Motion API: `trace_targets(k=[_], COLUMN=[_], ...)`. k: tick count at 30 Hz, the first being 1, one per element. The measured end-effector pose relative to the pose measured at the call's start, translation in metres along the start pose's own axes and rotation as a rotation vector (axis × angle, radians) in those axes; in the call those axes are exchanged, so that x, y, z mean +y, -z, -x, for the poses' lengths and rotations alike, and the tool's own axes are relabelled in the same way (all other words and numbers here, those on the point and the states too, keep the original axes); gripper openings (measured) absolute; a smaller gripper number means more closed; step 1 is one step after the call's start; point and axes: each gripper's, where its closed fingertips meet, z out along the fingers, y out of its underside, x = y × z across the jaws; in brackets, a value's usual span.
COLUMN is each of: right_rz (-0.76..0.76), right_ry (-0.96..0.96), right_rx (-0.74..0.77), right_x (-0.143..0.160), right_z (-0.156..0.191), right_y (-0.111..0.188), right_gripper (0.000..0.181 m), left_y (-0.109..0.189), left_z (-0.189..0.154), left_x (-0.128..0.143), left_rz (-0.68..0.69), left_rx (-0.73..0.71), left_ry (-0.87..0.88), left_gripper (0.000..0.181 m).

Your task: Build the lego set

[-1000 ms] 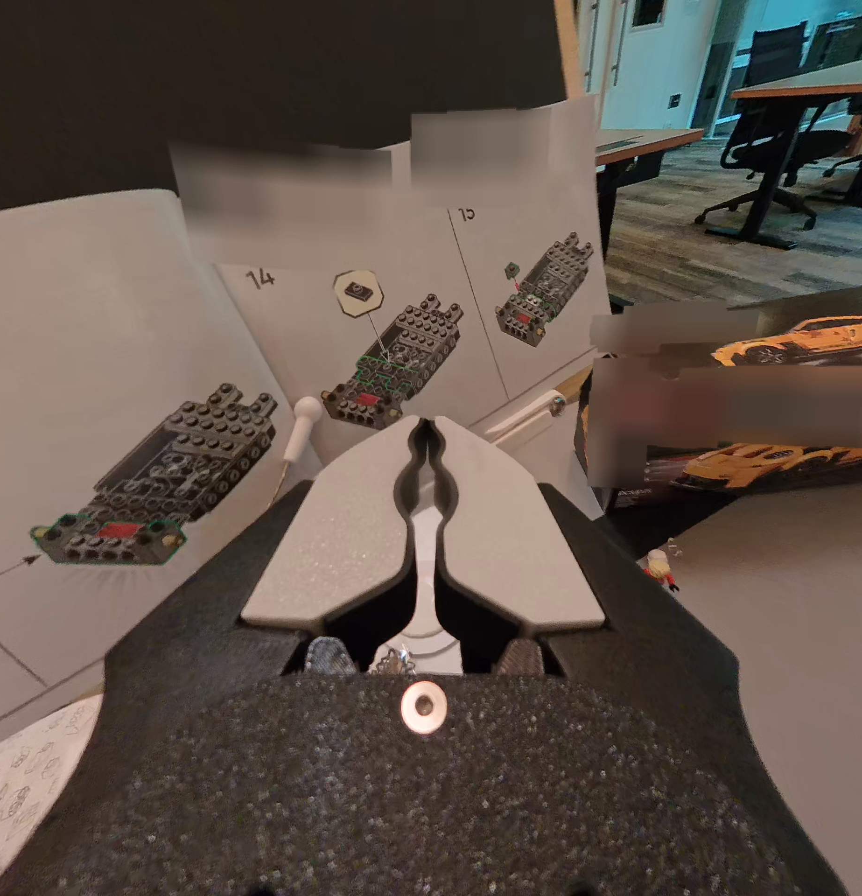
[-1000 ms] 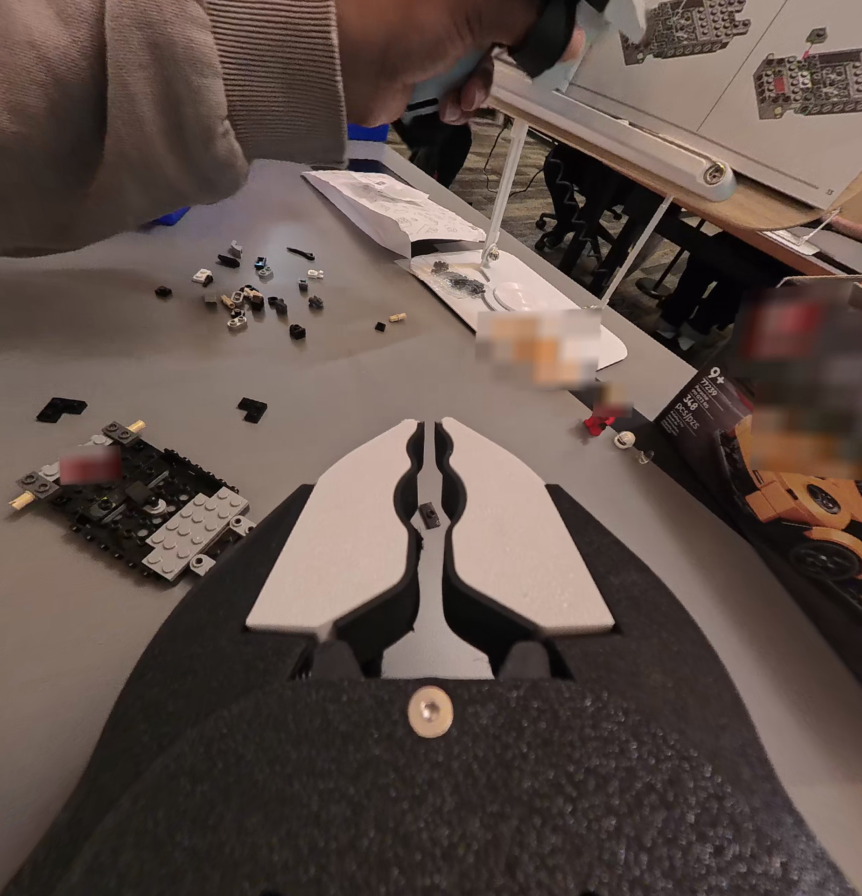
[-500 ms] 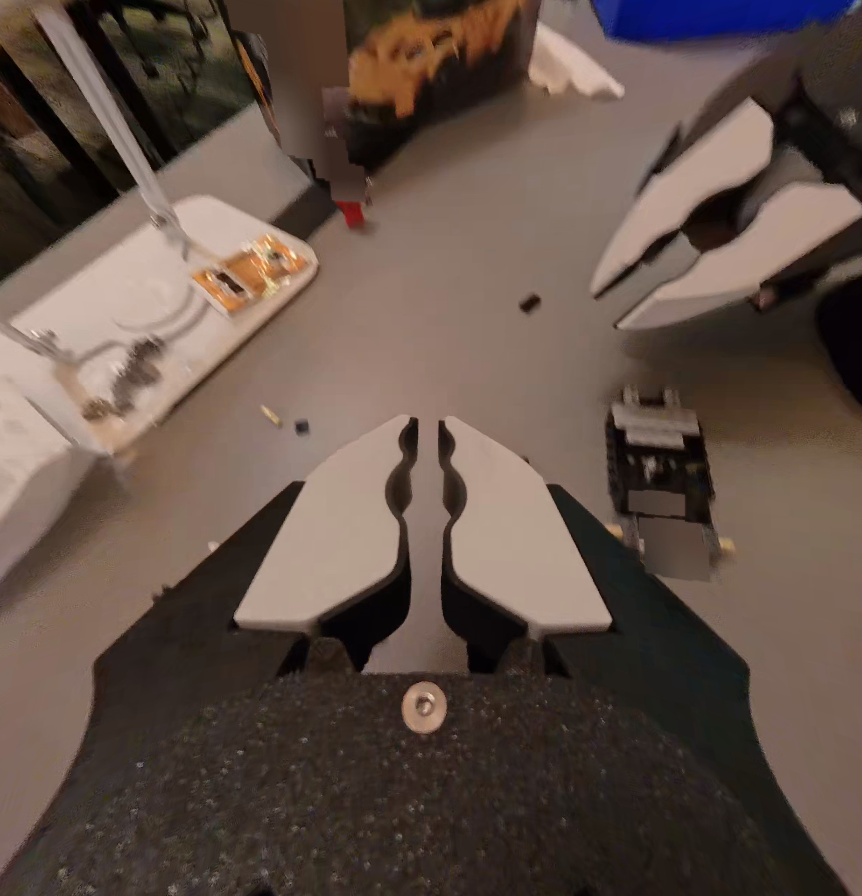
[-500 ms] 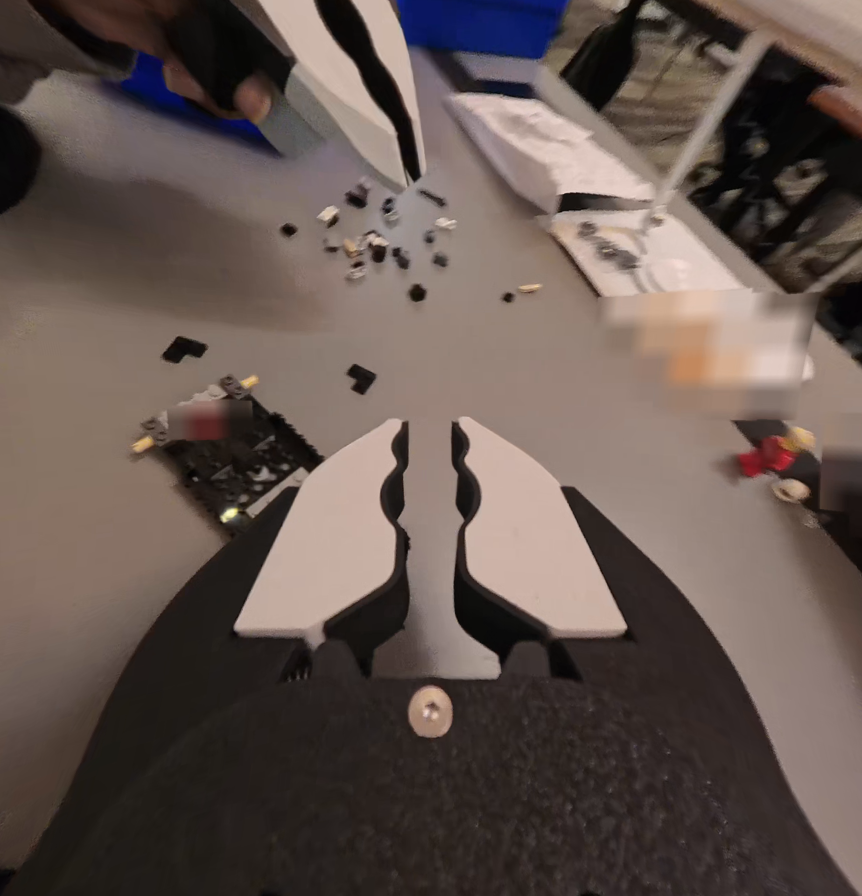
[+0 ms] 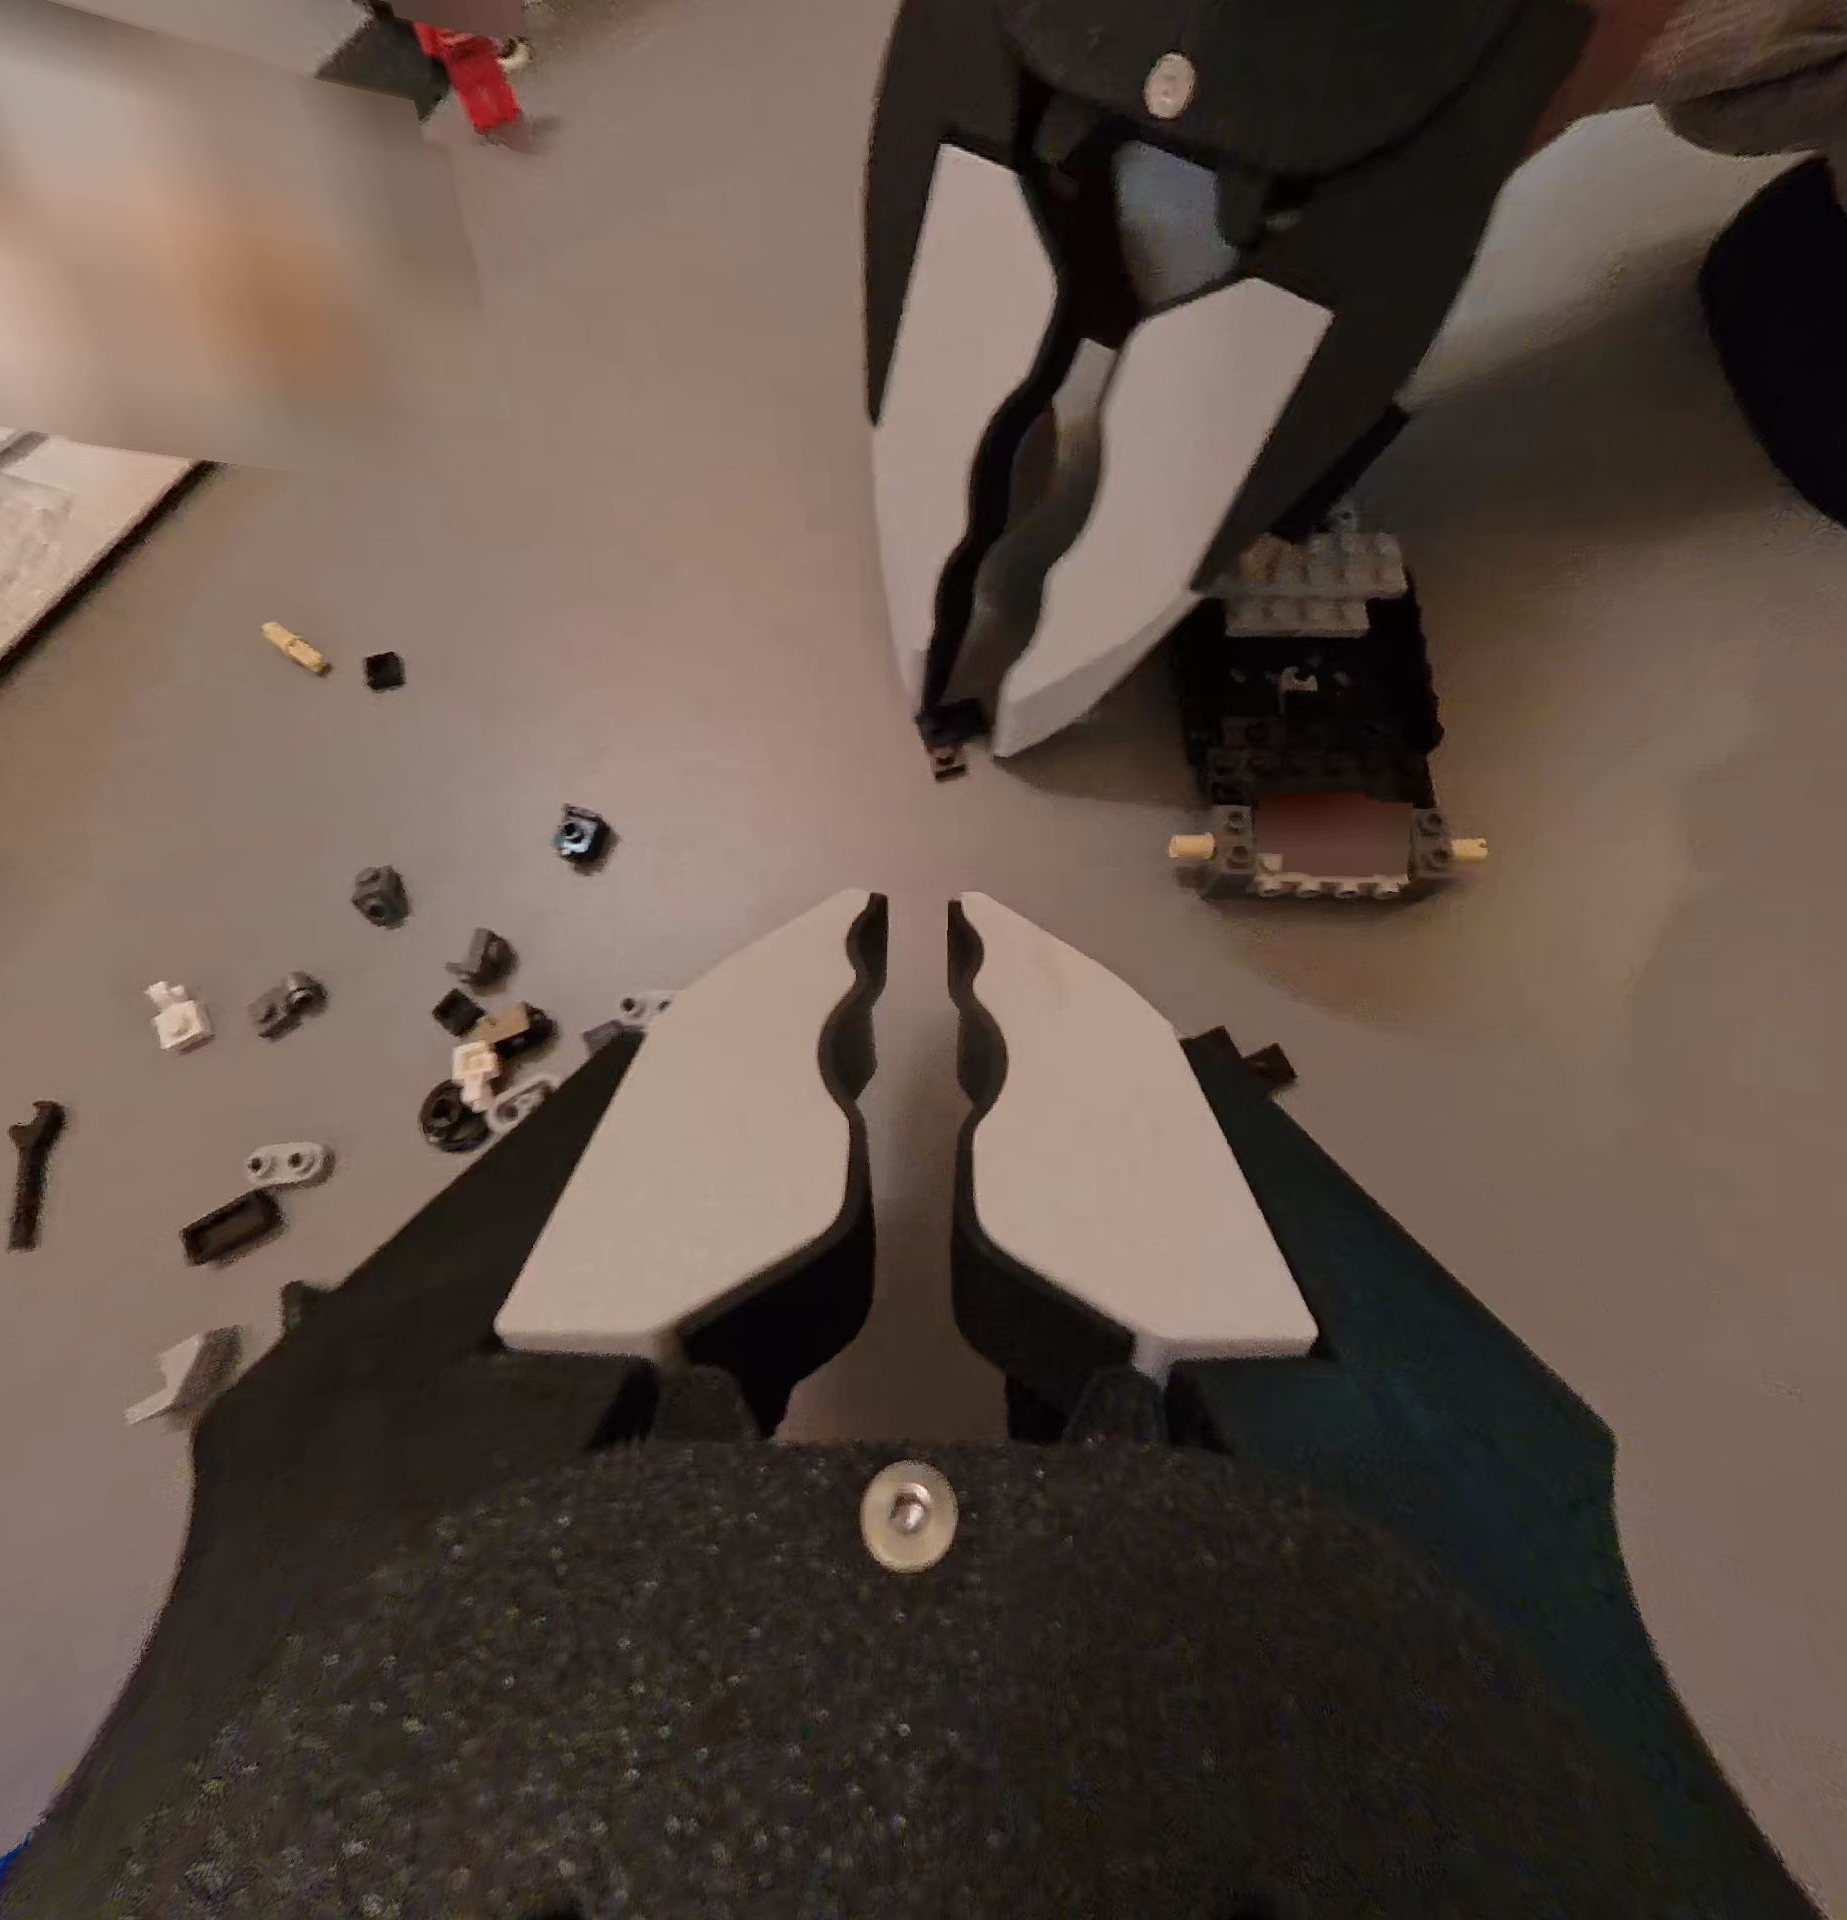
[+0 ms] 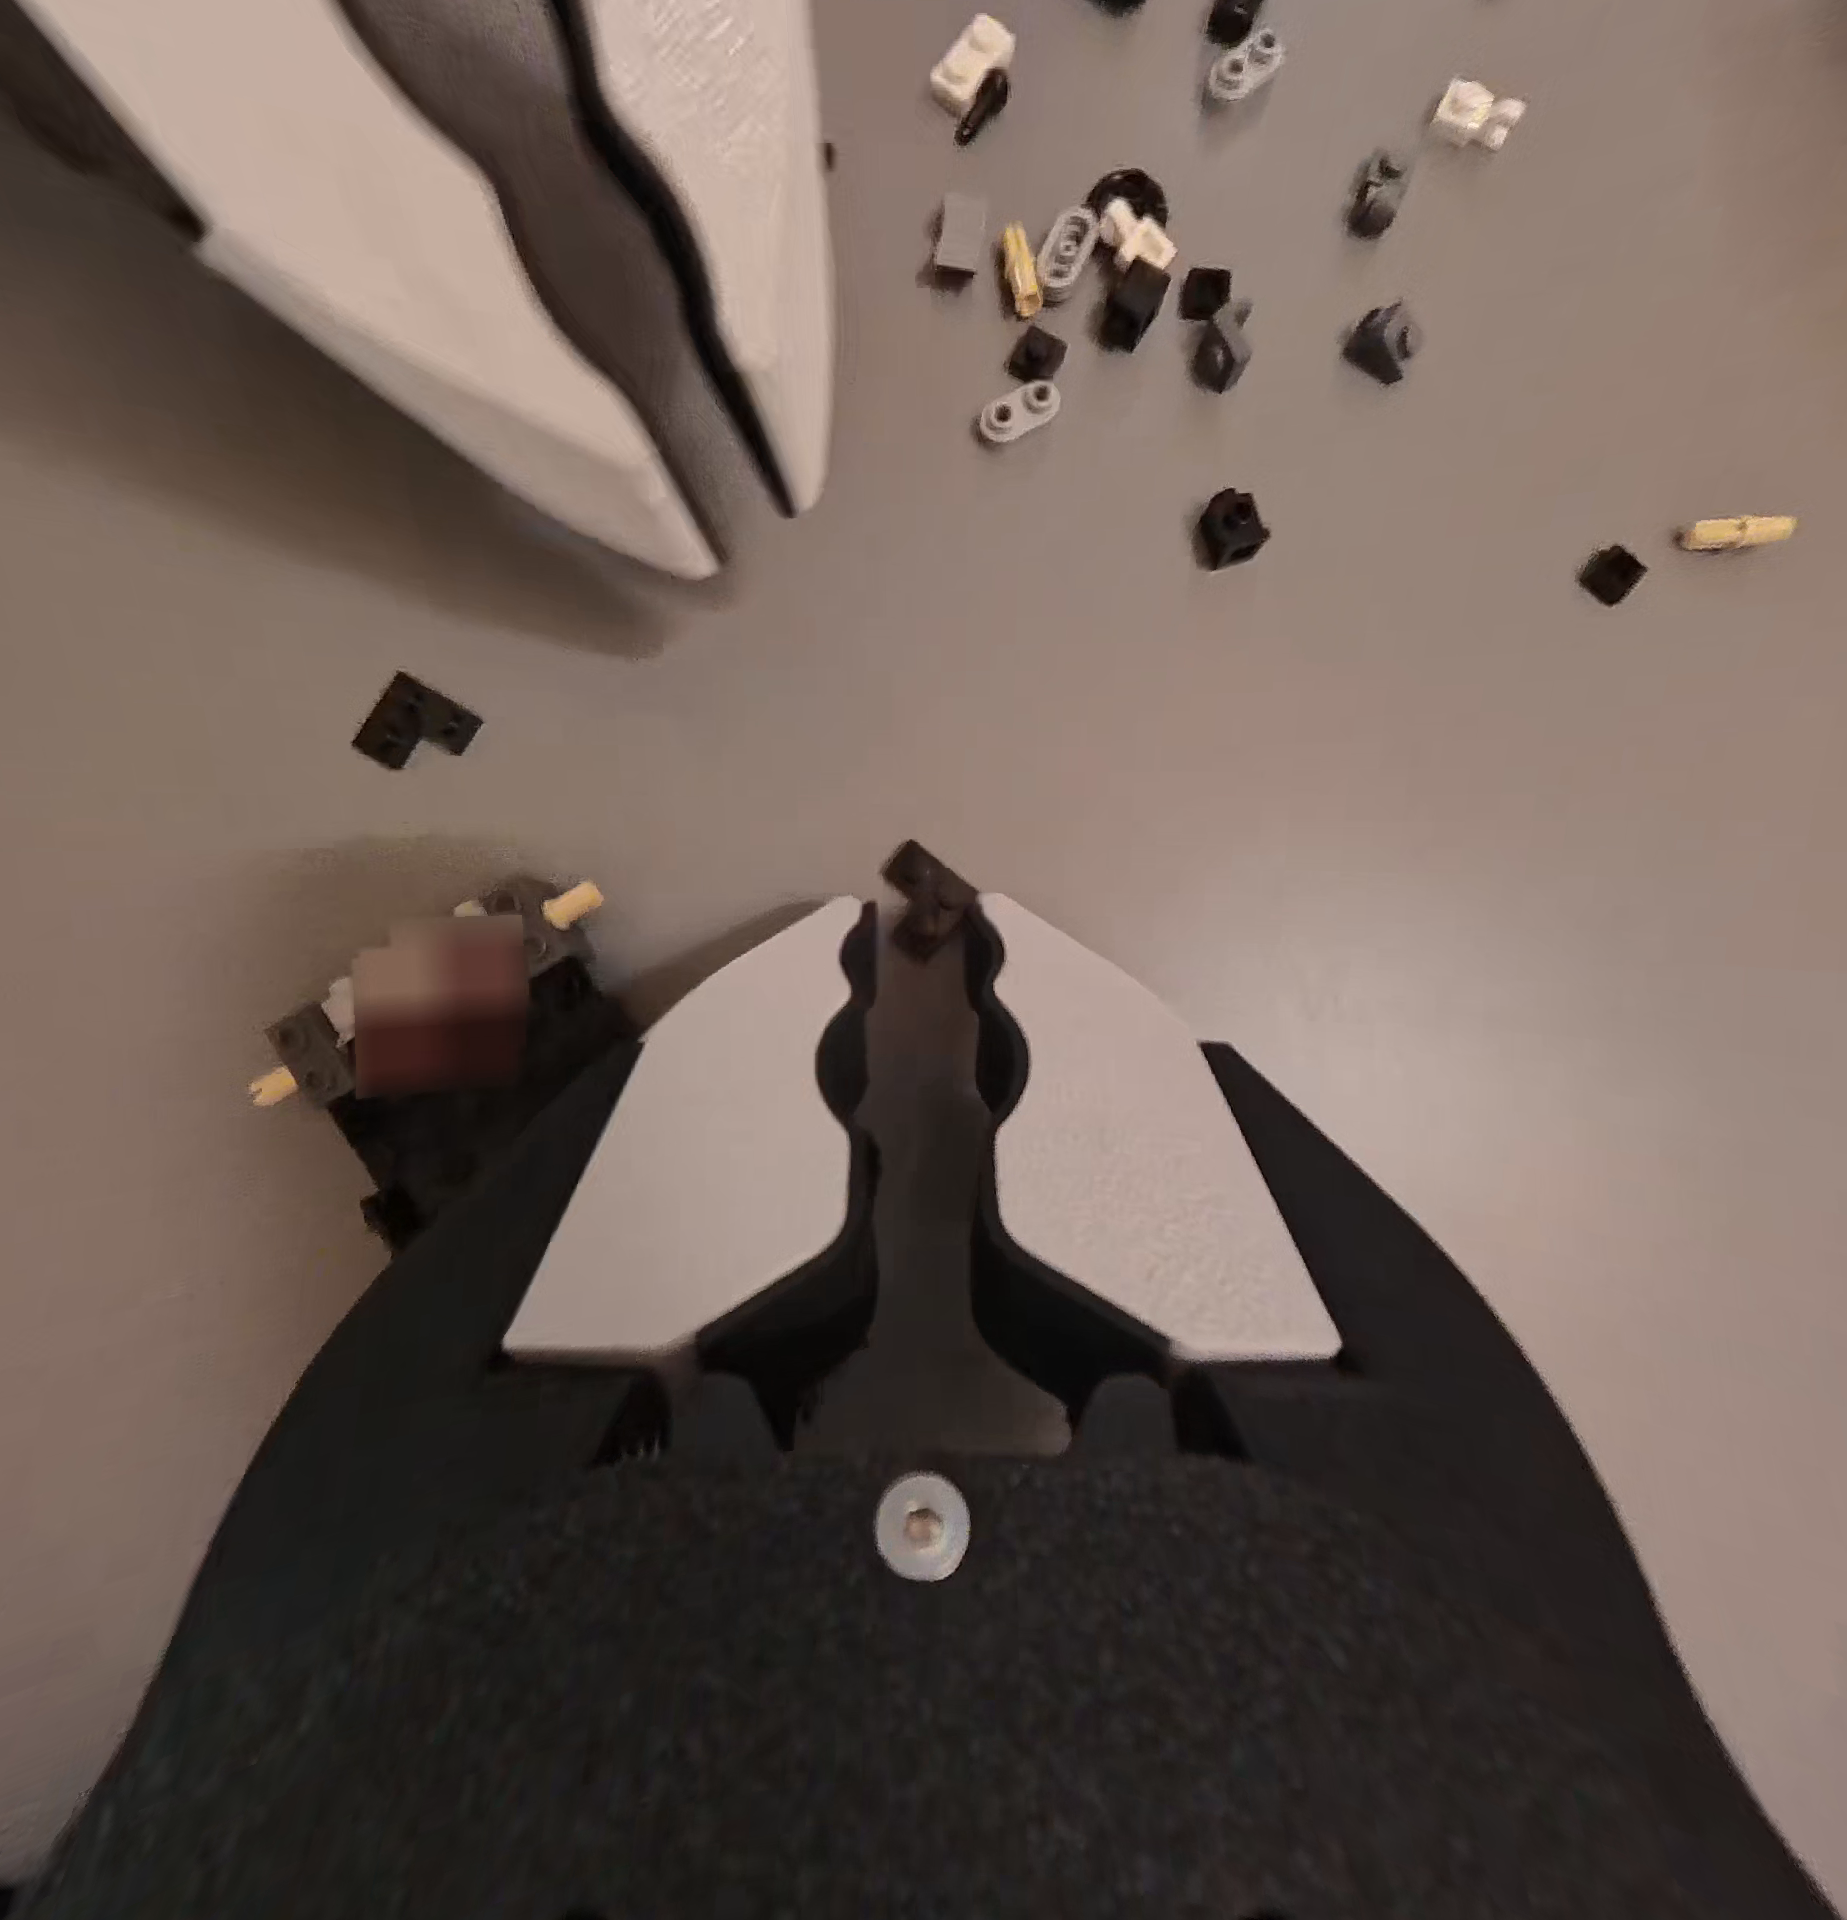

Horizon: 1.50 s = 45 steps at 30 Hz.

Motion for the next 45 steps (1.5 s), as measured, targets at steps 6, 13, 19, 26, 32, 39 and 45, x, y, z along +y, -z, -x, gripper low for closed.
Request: trace_targets(k=[6,13,19,26,32,39,45], right_rz=[0.01,-0.098,-0.214,-0.252,-0.297,-0.332,-0.365], right_ry=[0.004,-0.049,-0.064,-0.038,-0.047,-0.049,-0.016], right_rx=[0.016,0.092,0.196,0.27,0.272,0.285,0.256], right_x=[-0.002,-0.01,-0.015,-0.014,-0.019,-0.021,-0.022], right_z=[-0.003,-0.003,0.022,0.05,0.056,0.056,0.061], right_y=[-0.002,0.025,0.061,0.066,0.07,0.072,0.074], right_gripper=[0.009,0.008,0.008,0.008,0.008,0.008,0.009], left_y=[-0.014,-0.013,-0.001,0.003,-0.005,-0.002,0.003], left_z=[-0.034,-0.037,-0.042,-0.065,-0.074,-0.076,-0.078], left_x=[0.004,-0.01,-0.039,-0.055,-0.05,-0.052,-0.053], left_rz=[0.031,-0.039,-0.23,-0.285,-0.24,-0.258,-0.262], left_rx=[0.135,0.1,0.265,0.491,0.511,0.586,0.63], left_ry=[-0.019,-0.018,0.247,0.444,0.461,0.513,0.509], left_gripper=[0.011,0.013,0.022,0.028,0.023,0.006,0.005])
